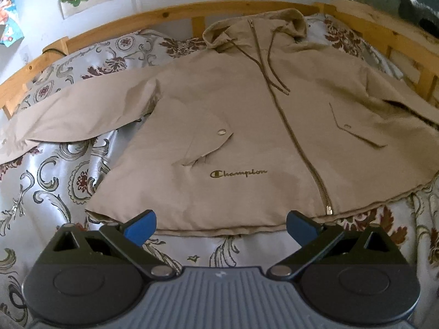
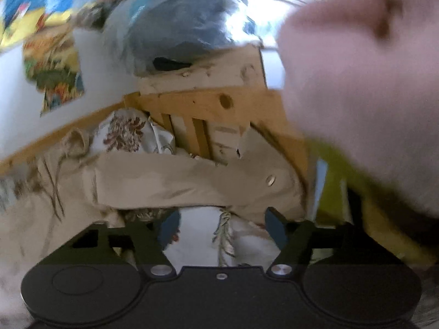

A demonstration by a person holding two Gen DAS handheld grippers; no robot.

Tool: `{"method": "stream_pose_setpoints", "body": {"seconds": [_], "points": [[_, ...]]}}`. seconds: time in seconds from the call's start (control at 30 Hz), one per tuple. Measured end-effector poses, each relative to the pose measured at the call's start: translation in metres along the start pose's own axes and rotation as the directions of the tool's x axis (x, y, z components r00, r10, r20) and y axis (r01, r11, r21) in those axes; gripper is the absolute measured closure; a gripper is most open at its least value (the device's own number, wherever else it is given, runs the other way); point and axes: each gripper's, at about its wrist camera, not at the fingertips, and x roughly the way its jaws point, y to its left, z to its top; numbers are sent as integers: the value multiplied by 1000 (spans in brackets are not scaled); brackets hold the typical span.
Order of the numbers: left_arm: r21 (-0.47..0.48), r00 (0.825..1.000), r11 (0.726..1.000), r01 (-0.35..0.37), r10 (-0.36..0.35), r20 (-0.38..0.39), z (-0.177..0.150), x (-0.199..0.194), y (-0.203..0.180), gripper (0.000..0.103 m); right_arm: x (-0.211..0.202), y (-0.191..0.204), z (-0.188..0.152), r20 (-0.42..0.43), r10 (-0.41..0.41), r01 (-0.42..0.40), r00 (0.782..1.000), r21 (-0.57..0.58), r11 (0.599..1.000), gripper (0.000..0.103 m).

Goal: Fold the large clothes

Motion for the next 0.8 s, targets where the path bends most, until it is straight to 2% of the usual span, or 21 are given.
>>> {"method": "stream_pose_setpoints", "body": {"seconds": [0.1,0.17,0.27,0.37,0.47,0.57,0.67,0.73,0.77,0.8], "points": [[25,1000,1000,4,-4,5,0,4,-5,1,20,-4,-2,-23,60,-57,998,125,991,45],[45,1000,999,-1,1,10,-2,6,-9,1,32,-2,-3,-30,122,-113,992,198,974,45],[63,1000,998,-1,0,9,-3,7,-13,1,47,3,-1,-46,141,-123,989,271,955,45],[59,1000,998,17,-18,14,-3,5,-14,1,58,10,4,-70,127,-102,989,282,954,34],[61,999,998,28,-29,17,-5,4,-15,1,69,9,8,-86,122,-86,989,342,936,32],[59,999,998,27,-28,21,-6,3,-14,1,79,8,10,-87,69,-26,994,424,905,33],[82,999,996,20,-22,29,4,-6,-13,1,83,12,10,-55,-12,39,998,527,849,34],[139,999,990,31,-35,31,21,-12,-12,1,86,14,13,-43,-50,66,998,541,838,58],[167,998,985,34,-42,47,32,-15,-11,1,90,15,16,-63,-71,94,995,535,840,79],[194,997,981,29,-43,68,43,-17,-10,1,94,16,19,-83,-87,118,993,528,841,83]]}}
